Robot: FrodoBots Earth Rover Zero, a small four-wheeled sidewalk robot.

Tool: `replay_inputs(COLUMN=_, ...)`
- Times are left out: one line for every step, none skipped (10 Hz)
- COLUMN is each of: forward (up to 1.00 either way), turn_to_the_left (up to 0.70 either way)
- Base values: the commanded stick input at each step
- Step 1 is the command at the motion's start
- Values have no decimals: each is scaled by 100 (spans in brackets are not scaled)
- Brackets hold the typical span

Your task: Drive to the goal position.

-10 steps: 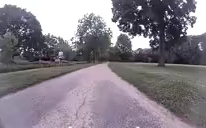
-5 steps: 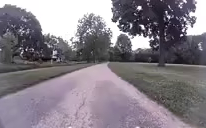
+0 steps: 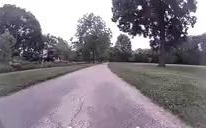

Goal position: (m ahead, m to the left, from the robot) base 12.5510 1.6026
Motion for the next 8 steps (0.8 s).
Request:
replay_inputs(forward=70, turn_to_the_left=1)
replay_inputs(forward=70, turn_to_the_left=1)
replay_inputs(forward=70, turn_to_the_left=1)
replay_inputs(forward=70, turn_to_the_left=1)
replay_inputs(forward=70, turn_to_the_left=1)
replay_inputs(forward=70, turn_to_the_left=1)
replay_inputs(forward=70, turn_to_the_left=0)
replay_inputs(forward=70, turn_to_the_left=1)
